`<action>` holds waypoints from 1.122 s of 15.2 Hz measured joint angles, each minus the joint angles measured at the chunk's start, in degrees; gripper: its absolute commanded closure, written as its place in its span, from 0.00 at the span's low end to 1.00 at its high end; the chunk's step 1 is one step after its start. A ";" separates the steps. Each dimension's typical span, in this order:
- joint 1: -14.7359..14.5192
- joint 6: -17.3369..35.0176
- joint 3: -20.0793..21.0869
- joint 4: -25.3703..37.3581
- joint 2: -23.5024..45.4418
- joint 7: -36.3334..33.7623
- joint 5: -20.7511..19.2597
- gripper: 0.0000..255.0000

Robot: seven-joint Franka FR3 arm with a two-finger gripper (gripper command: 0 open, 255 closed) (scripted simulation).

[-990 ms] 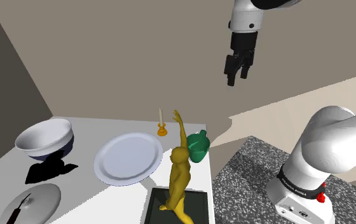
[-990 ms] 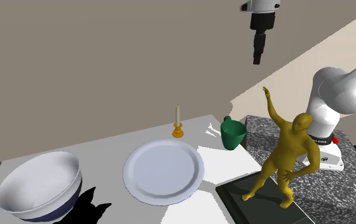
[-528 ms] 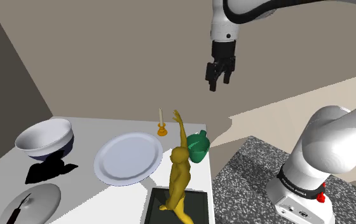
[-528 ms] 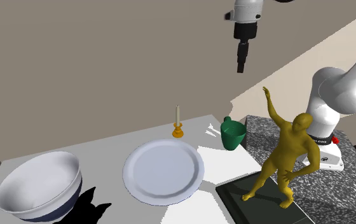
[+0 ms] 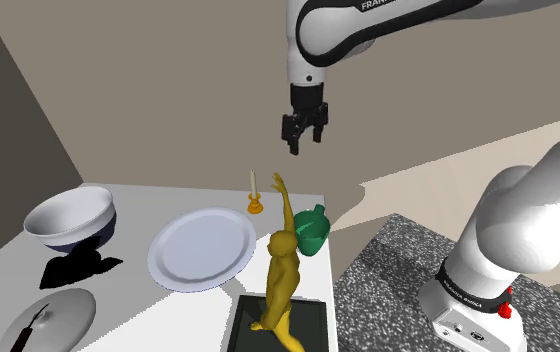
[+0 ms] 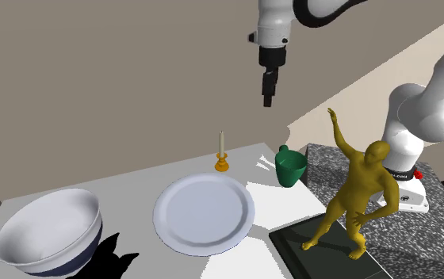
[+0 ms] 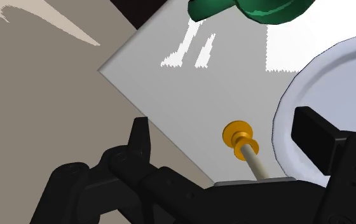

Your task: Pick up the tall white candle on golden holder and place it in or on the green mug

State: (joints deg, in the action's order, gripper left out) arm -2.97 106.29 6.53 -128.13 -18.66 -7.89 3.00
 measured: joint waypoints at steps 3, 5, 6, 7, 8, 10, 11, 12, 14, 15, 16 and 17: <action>-0.46 3.49 1.29 2.79 6.03 -1.50 -0.40 0.00; -0.85 4.89 2.16 5.81 10.30 -2.77 -0.91 0.00; -1.00 5.41 2.49 7.76 12.67 -3.31 -1.28 0.00; -1.23 6.28 2.86 9.05 14.76 -3.93 -1.61 0.00; -1.37 6.89 3.07 10.53 16.80 -4.29 -2.00 0.00; -1.96 7.85 3.68 14.43 21.53 -5.66 -2.95 0.00; -2.07 7.96 3.74 16.53 23.71 -5.89 -3.43 0.00; -2.57 8.24 4.08 18.09 25.52 -6.77 -3.88 0.00; -2.73 8.97 4.12 19.28 27.39 -7.02 -4.30 0.00; -2.79 9.47 4.13 19.33 27.93 -7.15 -4.42 0.00; -2.81 10.01 4.10 19.40 28.54 -7.18 -4.55 0.00; -2.85 10.58 4.12 19.02 28.75 -7.28 -4.60 0.00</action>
State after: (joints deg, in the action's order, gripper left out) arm -5.83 116.86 10.65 -109.10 10.09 -15.17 -1.60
